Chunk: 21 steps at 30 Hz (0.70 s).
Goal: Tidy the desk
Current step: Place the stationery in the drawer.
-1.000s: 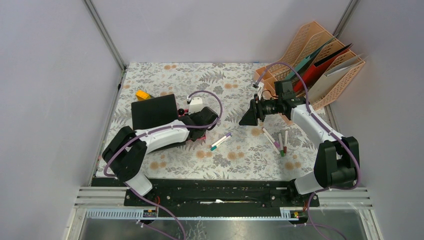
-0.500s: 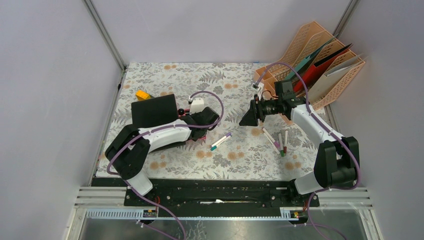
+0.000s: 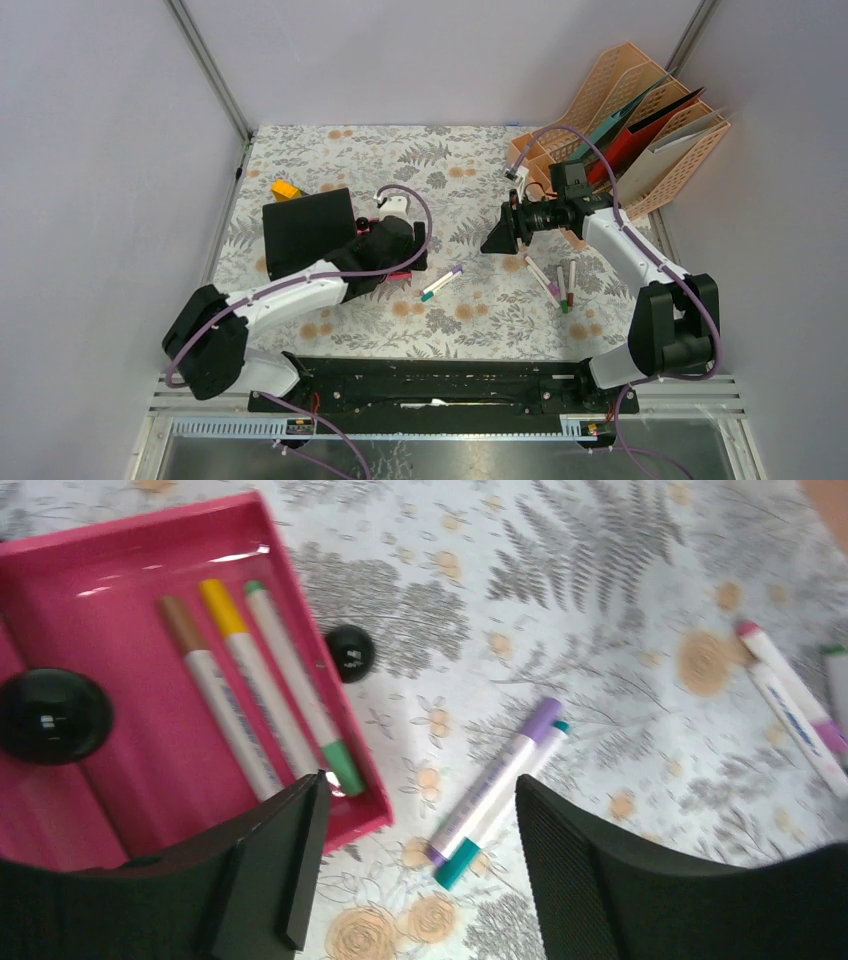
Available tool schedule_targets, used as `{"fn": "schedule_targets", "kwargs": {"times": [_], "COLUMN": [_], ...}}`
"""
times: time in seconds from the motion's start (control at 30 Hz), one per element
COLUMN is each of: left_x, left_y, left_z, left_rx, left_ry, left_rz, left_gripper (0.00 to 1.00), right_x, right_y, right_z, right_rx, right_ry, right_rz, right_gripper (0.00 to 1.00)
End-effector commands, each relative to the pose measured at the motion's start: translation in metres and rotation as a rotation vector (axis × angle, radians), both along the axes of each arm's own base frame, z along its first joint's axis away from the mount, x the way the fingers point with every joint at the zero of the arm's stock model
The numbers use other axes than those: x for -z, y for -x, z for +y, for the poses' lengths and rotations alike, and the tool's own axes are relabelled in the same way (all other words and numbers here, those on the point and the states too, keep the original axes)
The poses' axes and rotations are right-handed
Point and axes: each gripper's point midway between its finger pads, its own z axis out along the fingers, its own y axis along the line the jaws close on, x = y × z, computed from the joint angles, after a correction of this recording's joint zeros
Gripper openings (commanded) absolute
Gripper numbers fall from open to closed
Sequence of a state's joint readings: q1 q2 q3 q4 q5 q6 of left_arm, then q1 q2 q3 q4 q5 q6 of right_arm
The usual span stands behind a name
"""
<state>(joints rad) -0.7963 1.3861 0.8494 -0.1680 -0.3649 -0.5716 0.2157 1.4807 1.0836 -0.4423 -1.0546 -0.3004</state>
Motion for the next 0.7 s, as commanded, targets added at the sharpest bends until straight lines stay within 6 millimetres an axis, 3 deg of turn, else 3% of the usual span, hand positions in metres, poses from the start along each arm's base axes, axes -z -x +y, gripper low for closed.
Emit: {"fn": "schedule_targets", "kwargs": {"times": [0.0,0.27,0.47,0.67], "left_x": [-0.035,-0.071,-0.097,-0.105], "left_y": [0.010,0.030,0.028,0.038], "left_z": [-0.033,-0.038,-0.013,-0.020], "left_rx": [0.194,0.297,0.256,0.331], "left_ry": [0.172,0.305,0.311,0.393], "left_rz": [-0.089,-0.191,-0.324,-0.380], "left_gripper": [0.76,0.97,0.99,0.99], "right_x": [-0.020,-0.018,0.019,0.048], "right_y": [-0.008,-0.009,-0.002,0.005], "right_z": [-0.007,-0.028,-0.065,-0.106], "right_rx": [0.011,0.039,0.081,0.127], "right_ry": [0.036,0.181,0.411,0.609], "right_rz": [-0.113,-0.232,-0.270,-0.364], "right_gripper": [0.65,0.66,0.68,0.75]}}
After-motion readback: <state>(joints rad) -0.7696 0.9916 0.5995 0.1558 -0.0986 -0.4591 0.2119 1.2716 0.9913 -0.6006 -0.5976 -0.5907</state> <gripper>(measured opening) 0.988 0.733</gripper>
